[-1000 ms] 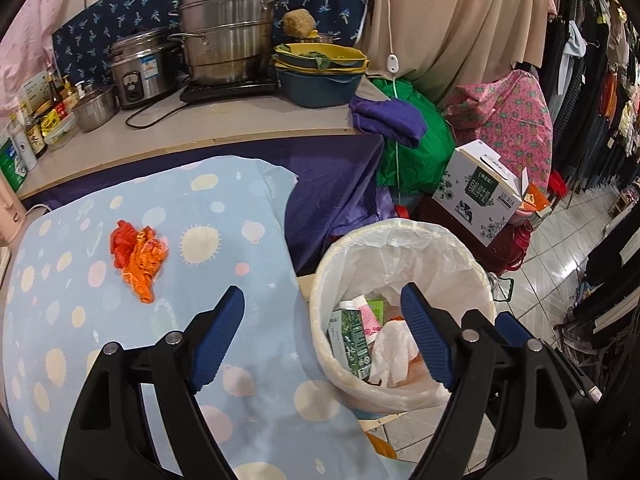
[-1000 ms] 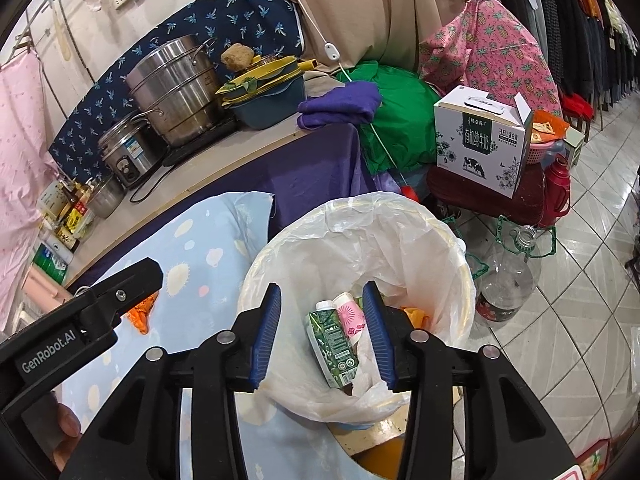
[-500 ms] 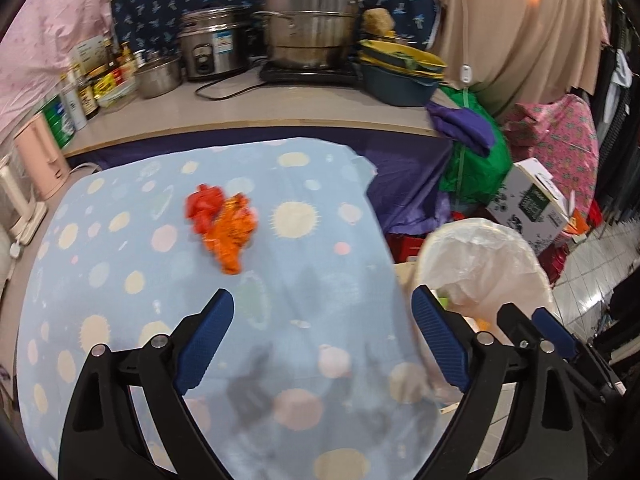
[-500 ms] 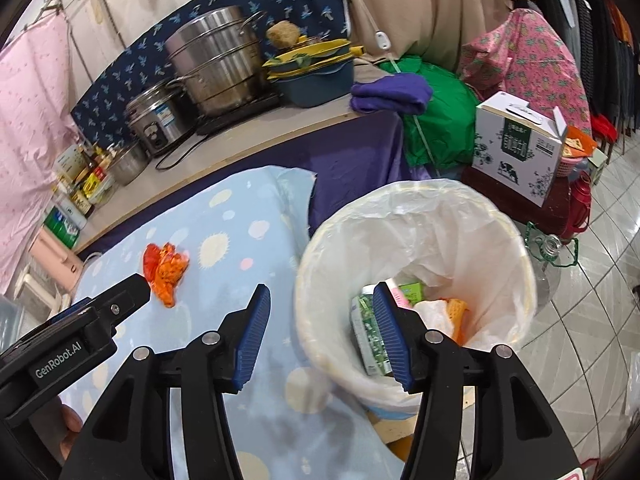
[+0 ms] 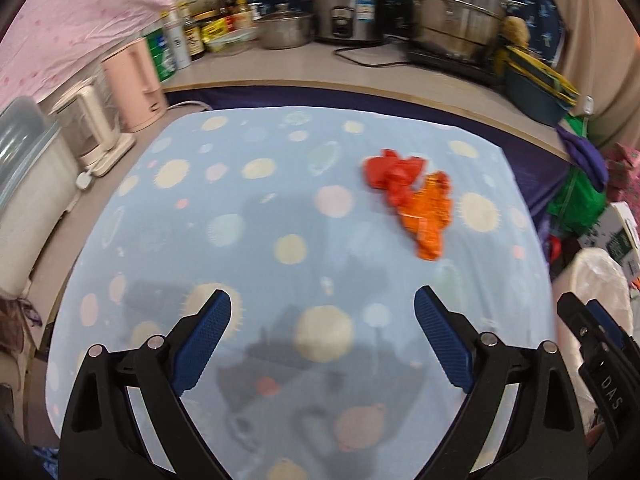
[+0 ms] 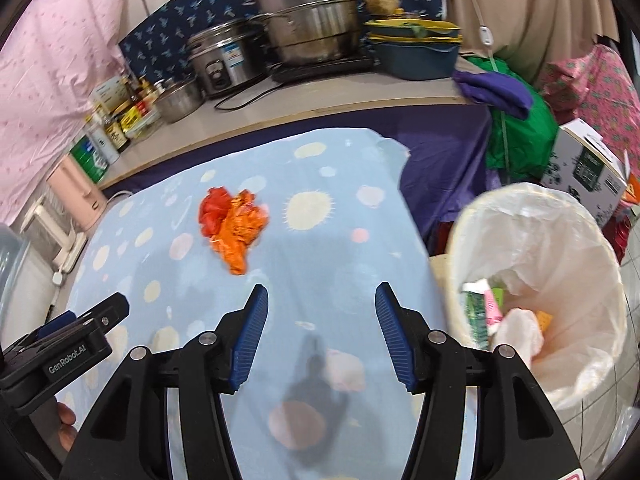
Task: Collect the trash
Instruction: 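Move both tools back over the table toward the red and orange bags, then grasp the orange plastic bag with the right tool while the left tool grasps the red bag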
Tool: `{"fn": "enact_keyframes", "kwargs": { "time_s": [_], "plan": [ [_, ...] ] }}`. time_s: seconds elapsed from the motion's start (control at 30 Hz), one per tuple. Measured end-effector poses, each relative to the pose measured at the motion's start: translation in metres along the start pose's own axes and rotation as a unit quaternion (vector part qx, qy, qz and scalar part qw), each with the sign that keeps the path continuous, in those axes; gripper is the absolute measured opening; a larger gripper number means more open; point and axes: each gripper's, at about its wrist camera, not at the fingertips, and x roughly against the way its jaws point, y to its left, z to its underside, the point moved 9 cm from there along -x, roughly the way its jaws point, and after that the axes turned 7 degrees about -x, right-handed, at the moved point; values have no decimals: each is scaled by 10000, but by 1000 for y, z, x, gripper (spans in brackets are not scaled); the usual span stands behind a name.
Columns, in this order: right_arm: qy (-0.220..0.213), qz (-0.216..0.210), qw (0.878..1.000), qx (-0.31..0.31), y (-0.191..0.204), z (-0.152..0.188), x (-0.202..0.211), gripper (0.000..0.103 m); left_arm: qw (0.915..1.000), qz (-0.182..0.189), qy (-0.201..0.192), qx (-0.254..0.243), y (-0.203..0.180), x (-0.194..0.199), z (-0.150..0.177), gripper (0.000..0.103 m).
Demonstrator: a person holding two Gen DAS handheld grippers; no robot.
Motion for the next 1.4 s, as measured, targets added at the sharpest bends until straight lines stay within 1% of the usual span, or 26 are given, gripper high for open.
{"fn": "enact_keyframes", "kwargs": {
  "time_s": [0.1,0.23,0.43,0.73,1.0,1.03,1.1,1.13,1.2,1.27,1.4],
  "plan": [
    [76,-56,9999,125,25,-3,-19,55,9997,-207,33,132,30,-9,0,89],
    [154,-115,9995,234,51,-7,-44,55,9990,-386,39,215,57,-19,-2,89],
    [270,-53,9990,348,73,-12,-81,54,9986,-383,78,349,76,-35,-10,89],
    [434,56,9985,320,82,-16,-121,54,9987,-290,128,396,81,-55,-21,89],
    [527,112,9981,308,84,-15,-142,54,9989,-241,150,361,80,-67,-26,89],
    [541,121,9980,307,84,-15,-144,54,9990,-230,153,361,80,-68,-27,89],
    [590,104,9977,309,84,-13,-148,47,9990,-218,169,348,78,-71,-28,89],
    [613,107,9976,316,84,-12,-150,42,9991,-207,172,338,77,-72,-28,89],
    [589,121,9977,314,83,-12,-150,40,9992,-191,182,314,74,-75,-29,89],
    [556,112,9980,289,81,-11,-149,35,9993,-168,190,287,70,-77,-31,89],
    [458,138,9986,238,73,-12,-142,33,9995,-117,177,218,59,-81,-35,89]
  ]
}}
